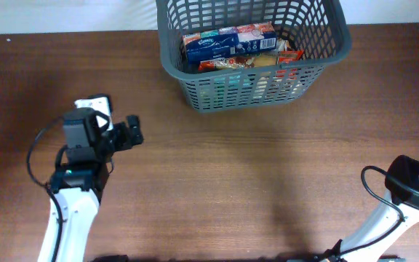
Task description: Pack container
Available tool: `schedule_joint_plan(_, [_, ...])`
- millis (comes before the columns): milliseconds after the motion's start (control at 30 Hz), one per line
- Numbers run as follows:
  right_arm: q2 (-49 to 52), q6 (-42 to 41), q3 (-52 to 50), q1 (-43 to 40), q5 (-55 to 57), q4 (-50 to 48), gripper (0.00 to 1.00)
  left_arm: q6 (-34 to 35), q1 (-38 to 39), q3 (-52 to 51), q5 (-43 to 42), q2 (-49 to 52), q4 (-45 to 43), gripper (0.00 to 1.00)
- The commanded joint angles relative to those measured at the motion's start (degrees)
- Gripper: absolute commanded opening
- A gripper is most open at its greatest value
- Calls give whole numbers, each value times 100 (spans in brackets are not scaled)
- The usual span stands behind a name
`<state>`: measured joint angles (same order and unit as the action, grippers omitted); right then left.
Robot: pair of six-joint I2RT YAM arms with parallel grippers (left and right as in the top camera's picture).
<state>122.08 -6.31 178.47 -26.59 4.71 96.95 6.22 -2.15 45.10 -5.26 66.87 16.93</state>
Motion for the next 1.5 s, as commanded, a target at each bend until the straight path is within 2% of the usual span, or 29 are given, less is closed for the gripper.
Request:
schedule_joint_plan(0, [11, -63, -20, -4, 28, 35, 99, -1082, 282, -13, -96, -402, -68, 99])
schedule_joint_plan(167, [11, -63, -20, -4, 28, 35, 99, -1340, 437, -455, -103, -966, -330, 99])
schedule_joint_plan(400, [11, -63, -20, -4, 28, 35, 99, -1296, 442, -2124, -365, -2173, -1799, 99])
schedule_joint_plan(500, [11, -66, -20, -4, 28, 35, 99, -1296, 442, -2601, -400, -2564, -2118, 99])
schedule_joint_plan(867, [11, -63, -20, -4, 28, 35, 99, -1303, 442, -2894, -280, -3637, -2035, 99])
schedule_joint_plan(1233, [11, -63, -20, -4, 28, 35, 99, -1307, 442, -3069, -197, -4841, -1255, 99])
schedule_joint_plan(1467, [11, -63, -20, -4, 28, 35, 99, -1320, 442, -3442, -133, -5593, -1364, 99])
